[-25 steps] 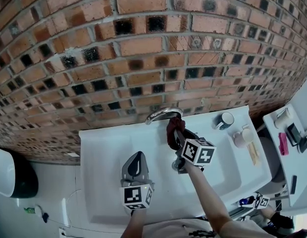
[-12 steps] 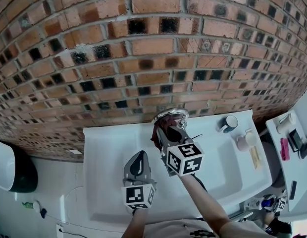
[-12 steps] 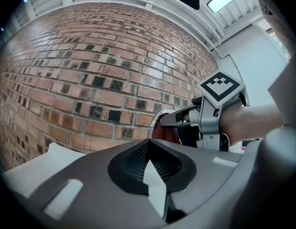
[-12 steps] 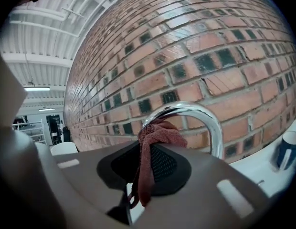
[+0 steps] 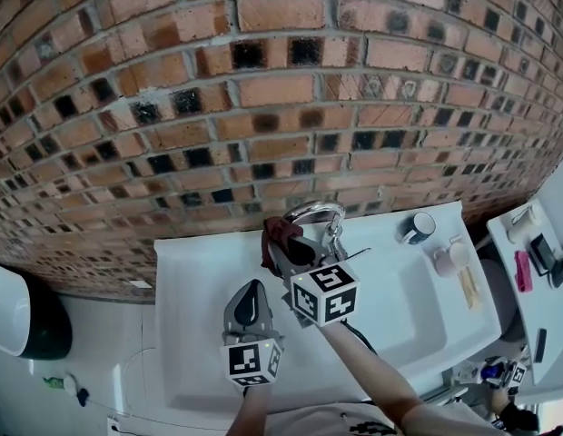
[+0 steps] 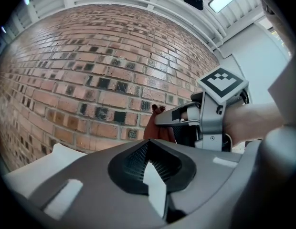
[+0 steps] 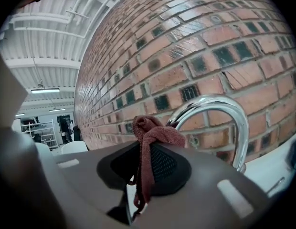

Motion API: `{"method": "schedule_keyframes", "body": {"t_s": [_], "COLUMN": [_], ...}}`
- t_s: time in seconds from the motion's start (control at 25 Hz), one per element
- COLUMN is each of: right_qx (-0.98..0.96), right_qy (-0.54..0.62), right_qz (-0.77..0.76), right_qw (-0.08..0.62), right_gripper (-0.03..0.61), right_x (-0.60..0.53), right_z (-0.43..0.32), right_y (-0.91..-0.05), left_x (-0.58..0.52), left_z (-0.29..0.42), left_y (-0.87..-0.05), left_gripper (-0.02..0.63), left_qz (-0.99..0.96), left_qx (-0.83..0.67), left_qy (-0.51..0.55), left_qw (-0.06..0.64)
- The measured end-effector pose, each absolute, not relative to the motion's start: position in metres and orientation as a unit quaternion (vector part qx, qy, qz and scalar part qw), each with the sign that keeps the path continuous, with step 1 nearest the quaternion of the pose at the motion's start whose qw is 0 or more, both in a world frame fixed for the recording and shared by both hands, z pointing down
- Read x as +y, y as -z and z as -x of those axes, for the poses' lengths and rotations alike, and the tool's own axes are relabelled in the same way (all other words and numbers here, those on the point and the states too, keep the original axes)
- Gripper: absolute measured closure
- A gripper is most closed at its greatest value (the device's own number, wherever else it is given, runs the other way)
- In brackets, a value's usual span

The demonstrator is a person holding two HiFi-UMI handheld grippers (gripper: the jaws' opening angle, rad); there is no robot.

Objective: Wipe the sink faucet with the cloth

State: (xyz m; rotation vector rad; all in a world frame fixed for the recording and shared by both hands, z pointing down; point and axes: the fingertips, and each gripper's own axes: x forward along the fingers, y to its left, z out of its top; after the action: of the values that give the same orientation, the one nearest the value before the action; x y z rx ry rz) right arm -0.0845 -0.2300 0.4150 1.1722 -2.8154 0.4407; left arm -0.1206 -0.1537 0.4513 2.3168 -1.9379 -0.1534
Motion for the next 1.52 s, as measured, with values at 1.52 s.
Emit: {"method": "schedule_keyframes", "body": {"t_s": [1.52], "right_qx": [-0.833], "right_qy": [-0.127], "right_qz": [-0.496], "right_qw": [0.211], "right_gripper": [0.537], "right_x": [-0.261], "right_z": [-0.024], "right_y": [-0.529], "left_x": [-0.155], "left_z": [0.128], "left_y": [-0.463], "left_gripper": [0.618], "left_qz": [-0.759], "left_qx": [-0.646], "left_qy": [0.044], "left_qw": [0.073]}}
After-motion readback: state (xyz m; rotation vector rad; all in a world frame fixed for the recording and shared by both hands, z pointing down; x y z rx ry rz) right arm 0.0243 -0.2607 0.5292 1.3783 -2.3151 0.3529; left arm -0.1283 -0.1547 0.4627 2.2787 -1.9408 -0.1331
